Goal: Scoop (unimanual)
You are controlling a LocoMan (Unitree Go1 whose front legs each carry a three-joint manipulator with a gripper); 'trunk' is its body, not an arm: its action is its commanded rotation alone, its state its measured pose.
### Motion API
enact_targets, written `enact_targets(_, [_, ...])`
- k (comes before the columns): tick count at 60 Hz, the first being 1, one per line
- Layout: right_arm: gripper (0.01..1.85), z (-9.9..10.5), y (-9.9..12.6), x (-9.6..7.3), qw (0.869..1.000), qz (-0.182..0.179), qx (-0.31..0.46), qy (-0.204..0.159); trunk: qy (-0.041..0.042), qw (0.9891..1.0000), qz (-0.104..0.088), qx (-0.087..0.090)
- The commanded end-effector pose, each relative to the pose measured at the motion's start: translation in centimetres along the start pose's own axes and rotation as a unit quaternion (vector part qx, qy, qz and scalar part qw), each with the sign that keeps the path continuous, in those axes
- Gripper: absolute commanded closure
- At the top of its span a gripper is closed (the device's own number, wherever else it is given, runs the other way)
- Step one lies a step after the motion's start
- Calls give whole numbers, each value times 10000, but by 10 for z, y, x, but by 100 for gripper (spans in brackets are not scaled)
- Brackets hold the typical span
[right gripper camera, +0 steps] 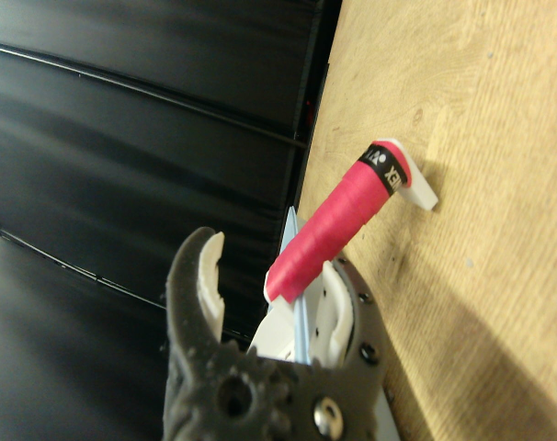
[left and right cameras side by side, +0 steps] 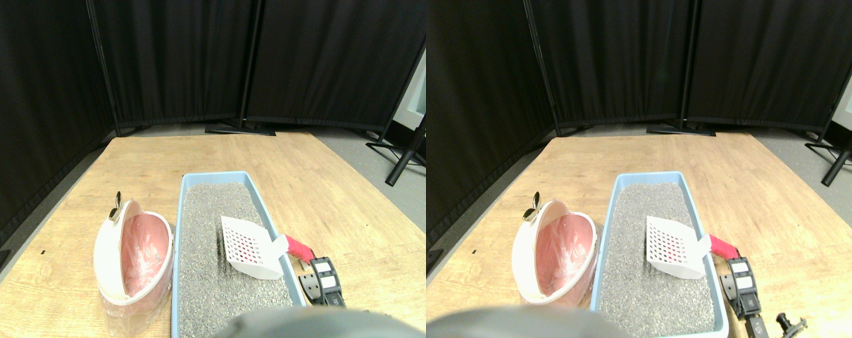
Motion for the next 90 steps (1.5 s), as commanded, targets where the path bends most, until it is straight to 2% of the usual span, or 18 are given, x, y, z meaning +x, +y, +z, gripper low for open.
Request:
enact_targets(1, [114, 4, -3, 4, 9994, 54, 237, -226, 20, 10000, 30, -22])
enact_targets(7, [104, 4, -2, 7, 9992, 72, 360, -136, 20, 10000, 30, -22])
enact_targets(9, [101, 2, -3, 9, 9983, 200, 509, -190, 20, 10000, 30, -22])
enact_targets(10, [99, 3, -2, 10, 9989, 126, 453, -80, 21, 10000, 31, -31])
enact_targets(13, [99, 1, -2, 12, 9977, 270, 606, -138, 21, 10000, 31, -31])
enact_targets(31, [97, -4, 0, 24, 9964, 163, 822, 157, 27, 10000, 63, -56])
enact_targets(44, [99, -12, -2, 34, 9952, 225, 916, 272, 26, 10000, 66, -59])
enact_targets(45, [99, -14, -3, 35, 9946, 246, 972, 281, 45, 10000, 62, -59])
enact_targets(48, [98, -16, -3, 38, 9939, 67, 1012, 427, 45, 10000, 62, -59])
enact_targets(64, [96, -25, -3, 48, 9911, -41, 1177, 617, 59, 9999, 78, -71])
enact_targets(90, [96, -29, -3, 61, 9908, -16, 1144, 730, 63, 9999, 110, -92])
